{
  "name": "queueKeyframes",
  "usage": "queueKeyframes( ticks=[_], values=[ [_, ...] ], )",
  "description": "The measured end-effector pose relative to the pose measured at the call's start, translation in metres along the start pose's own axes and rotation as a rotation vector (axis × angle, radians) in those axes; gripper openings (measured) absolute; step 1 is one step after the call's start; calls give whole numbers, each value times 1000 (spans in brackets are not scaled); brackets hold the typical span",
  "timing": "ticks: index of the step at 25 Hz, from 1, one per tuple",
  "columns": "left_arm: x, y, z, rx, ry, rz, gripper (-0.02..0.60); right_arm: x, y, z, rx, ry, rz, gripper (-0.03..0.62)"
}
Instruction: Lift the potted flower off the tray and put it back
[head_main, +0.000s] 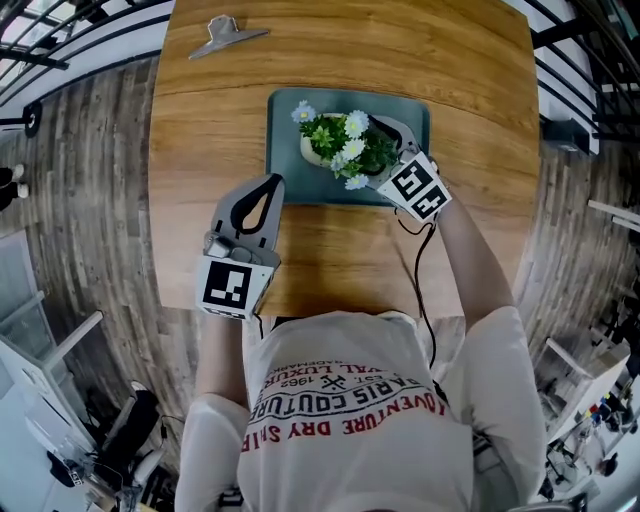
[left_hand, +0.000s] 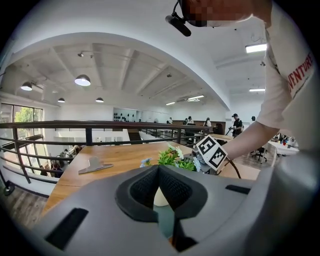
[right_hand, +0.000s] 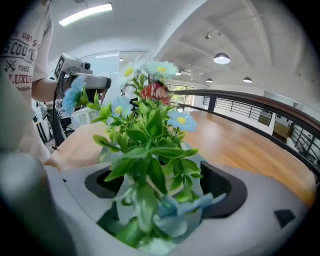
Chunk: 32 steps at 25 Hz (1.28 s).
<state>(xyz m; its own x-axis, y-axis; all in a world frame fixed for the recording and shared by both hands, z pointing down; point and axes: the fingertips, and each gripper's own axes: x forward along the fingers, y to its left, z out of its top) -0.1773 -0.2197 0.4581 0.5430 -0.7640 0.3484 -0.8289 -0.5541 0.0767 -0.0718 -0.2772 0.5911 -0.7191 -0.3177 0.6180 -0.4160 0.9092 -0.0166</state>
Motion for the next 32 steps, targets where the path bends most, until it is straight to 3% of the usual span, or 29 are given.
queueKeyframes(
  ticks=[7,12,13,14,15,18,24,32],
  values=[
    [-10,-10,18,54,-41,-1,12,-59,-9,28,48,-55,-176,456],
    [-21,-21,38,86,-80,1,12,-119,-3,46,109,-159,-323,437],
    [-23,-24,41,97,-87,1,12,-134,-4,50,131,-191,-378,350],
    [-25,-27,45,108,-94,0,12,-150,-6,55,150,-227,-439,186],
    [-27,-31,49,119,-99,-1,12,-164,-6,60,167,-263,-488,116],
    [-35,-41,60,141,-120,0,12,-202,2,78,193,-365,-572,37],
    [-52,-56,81,172,-153,25,12,-253,25,102,174,-463,-657,26],
    [-69,-63,101,158,-191,50,12,-262,45,112,122,-489,-639,26]
  ],
)
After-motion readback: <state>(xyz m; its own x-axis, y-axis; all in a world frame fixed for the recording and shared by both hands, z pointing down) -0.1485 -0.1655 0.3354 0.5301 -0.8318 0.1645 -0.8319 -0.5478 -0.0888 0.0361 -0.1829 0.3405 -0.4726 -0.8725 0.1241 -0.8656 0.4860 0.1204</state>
